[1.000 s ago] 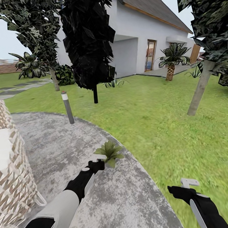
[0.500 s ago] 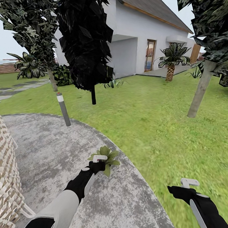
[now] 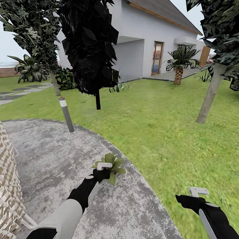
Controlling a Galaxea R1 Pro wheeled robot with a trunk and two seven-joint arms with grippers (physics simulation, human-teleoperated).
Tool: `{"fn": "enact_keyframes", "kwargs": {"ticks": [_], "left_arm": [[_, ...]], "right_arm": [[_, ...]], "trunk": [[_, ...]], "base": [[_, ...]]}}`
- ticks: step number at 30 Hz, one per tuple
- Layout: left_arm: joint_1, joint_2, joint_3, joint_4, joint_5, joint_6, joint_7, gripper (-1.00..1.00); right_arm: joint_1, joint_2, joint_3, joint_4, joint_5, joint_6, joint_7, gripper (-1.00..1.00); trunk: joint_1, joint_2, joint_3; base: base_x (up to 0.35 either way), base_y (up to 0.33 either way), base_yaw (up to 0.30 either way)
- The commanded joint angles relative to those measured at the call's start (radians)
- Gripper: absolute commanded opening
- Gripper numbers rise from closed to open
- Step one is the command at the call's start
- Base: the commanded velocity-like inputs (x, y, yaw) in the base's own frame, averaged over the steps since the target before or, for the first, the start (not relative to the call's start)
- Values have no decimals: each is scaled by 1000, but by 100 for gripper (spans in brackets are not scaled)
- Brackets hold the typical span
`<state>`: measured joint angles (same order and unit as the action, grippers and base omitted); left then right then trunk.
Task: Pick up the pesticide atomizer in the garden and spray insectifuge to fully cover both potted plants in the garden.
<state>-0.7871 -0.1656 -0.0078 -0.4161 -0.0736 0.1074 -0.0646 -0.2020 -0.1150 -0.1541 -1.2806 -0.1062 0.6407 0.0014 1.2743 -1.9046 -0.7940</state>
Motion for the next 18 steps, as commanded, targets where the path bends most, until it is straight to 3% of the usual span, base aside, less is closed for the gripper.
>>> {"fn": "enact_keyframes", "kwargs": {"ticks": [1,14,18], "left_arm": [[0,0,0,-2,-8,6,-3,-100],[0,0,-1,-3,-8,7,-3,-100],[0,-1,-1,-2,-8,8,-5,-100]], "right_arm": [[0,0,-1,-1,-7,5,0,100],[0,-2,-2,1,-6,4,-3,100],[0,-3,-2,1,-5,4,-1,100]], "trunk": [[0,0,-1],[0,0,-1],[0,0,-1]], "base": [[0,0,0],[278,0,0],[123,0,0]]}}
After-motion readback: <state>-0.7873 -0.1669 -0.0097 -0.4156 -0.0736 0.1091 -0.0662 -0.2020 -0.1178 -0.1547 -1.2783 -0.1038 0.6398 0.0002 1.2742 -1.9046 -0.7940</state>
